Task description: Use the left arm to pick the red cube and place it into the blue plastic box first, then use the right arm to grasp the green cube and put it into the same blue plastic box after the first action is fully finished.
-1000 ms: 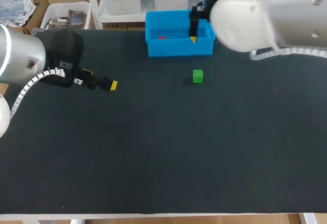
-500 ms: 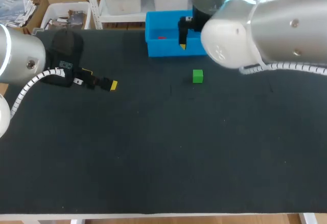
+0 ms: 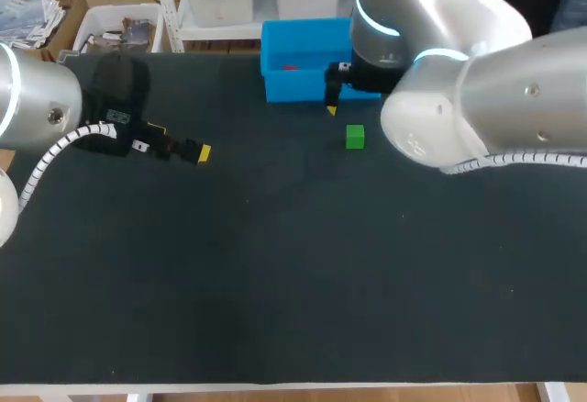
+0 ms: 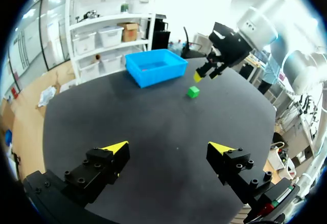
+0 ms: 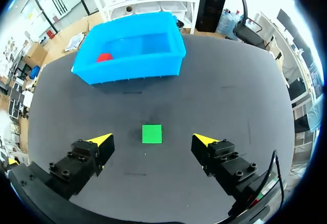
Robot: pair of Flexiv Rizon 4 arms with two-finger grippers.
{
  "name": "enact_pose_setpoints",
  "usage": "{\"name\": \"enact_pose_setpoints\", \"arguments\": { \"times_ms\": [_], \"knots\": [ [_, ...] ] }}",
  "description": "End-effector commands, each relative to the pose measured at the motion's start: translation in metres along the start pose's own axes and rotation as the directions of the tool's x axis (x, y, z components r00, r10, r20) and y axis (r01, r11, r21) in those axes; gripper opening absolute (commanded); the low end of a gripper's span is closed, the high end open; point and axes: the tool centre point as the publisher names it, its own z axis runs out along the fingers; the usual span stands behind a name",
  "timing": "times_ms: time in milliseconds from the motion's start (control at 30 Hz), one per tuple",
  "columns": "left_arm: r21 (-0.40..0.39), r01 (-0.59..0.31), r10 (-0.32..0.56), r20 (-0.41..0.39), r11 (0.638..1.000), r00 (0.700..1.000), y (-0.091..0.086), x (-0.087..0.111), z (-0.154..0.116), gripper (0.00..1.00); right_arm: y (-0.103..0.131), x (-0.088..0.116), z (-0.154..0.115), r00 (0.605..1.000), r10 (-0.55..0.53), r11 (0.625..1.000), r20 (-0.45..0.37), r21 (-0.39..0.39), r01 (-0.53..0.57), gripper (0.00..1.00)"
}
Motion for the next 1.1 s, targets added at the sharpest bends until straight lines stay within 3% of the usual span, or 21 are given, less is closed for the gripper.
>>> {"name": "enact_pose_setpoints", "arguments": {
  "times_ms": [33,1100],
  "knots": [
    [0.007,-0.002,0.002,0.004,1.0,1.0,0.002,0.001,0.0,1.0,0.001,0.004,0.011,1.0,0.01,1.0,0.029,0.002,-0.01,1.0],
    [0.007,-0.002,0.002,0.004,1.0,1.0,0.002,0.001,0.0,1.0,-0.001,-0.008,0.061,0.999,-0.015,0.997,-0.028,0.072,0.017,1.0]
  ]
}}
